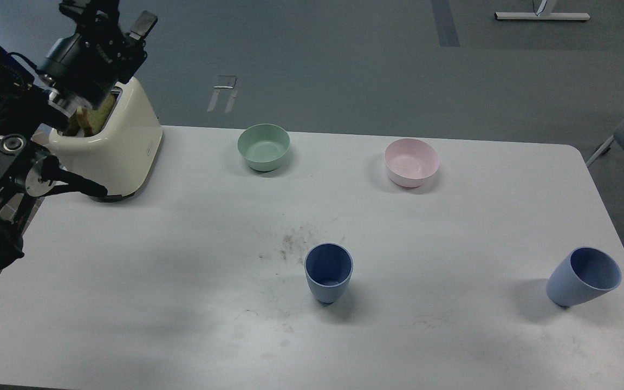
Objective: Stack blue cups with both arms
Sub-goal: 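Release the blue cup and raise the left arm back to rest, then reach the right hand to the other blue cup and grasp it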
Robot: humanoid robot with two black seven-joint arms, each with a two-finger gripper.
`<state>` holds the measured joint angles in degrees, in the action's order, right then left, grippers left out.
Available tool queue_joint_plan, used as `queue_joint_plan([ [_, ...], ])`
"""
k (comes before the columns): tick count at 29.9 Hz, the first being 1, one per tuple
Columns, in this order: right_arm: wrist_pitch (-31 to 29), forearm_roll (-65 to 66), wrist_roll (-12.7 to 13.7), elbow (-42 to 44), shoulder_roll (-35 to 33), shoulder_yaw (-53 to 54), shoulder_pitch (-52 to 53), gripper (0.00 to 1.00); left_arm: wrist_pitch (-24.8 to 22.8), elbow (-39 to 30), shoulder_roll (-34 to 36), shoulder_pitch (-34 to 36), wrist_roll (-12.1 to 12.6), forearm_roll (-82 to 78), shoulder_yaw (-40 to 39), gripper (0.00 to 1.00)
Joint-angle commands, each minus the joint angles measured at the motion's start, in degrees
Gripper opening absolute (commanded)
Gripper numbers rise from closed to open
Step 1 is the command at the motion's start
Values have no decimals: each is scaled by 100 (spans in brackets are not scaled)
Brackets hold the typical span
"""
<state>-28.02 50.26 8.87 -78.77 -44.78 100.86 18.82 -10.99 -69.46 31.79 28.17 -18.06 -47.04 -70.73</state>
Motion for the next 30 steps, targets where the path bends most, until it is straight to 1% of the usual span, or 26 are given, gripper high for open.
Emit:
queue_joint_plan([
  [1, 2, 1239, -9, -639, -66, -40, -142, 100, 9, 274, -120, -180, 4, 466, -336, 97],
  [2, 2, 1432, -9, -736, -75, -66, -186, 100, 9, 336, -112, -189, 13, 554, -345, 97],
  [4, 2, 2300, -9, -1139, -320, -233, -439, 100, -8, 590, -112, -189, 31, 853, -345, 97],
  [5, 2, 2513, -17, -1245, -408, -295, -502, 100, -8, 635, -112, -189, 57, 906, -345, 97],
  [6, 2, 2828, -17, -1438, -531, -400, -607, 100, -17, 688, -112, -189, 179, 1011, -345, 97],
  [7, 2, 2988, -17, -1553, -602, -496, -695, 100, -26, 697, -120, -189, 354, 1134, -345, 97],
  [8, 2, 2990, -17, -1554, -602, -497, -696, 100, -26, 697, -120, -189, 356, 1135, -345, 97],
  [10, 2, 3060, -17, -1624, -847, -733, -871, 100, -26, 688, -155, -189, 645, 1363, -345, 97],
  [11, 2, 3069, -17, -1624, -944, -804, -898, 100, -17, 688, -164, -189, 681, 1407, -345, 97],
  [12, 2, 3086, -17, -1616, -1119, -962, -968, 100, -8, 688, -164, -189, 690, 1442, -345, 97],
  [14, 2, 3217, -52, -1581, -1261, -1234, -1091, 100, -8, 688, -173, -189, 690, 1452, -345, 97],
  [16, 2, 3341, -105, -1580, -1253, -1358, -1214, 100, -8, 688, -173, -189, 690, 1452, -336, 97],
  [21, 2, 3648, -132, -1615, -1086, -1447, -1829, 100, 9, 679, -217, -171, 646, 1452, -327, 97],
  [24, 2, 4122, -132, -1624, -1007, -1447, -2206, 100, 1, 671, -226, -171, 646, 1443, -319, 97],
  [30, 2, 4720, -123, -1607, -489, -1455, -2339, 100, 1, 644, -261, -180, 646, 1443, -292, 97],
])
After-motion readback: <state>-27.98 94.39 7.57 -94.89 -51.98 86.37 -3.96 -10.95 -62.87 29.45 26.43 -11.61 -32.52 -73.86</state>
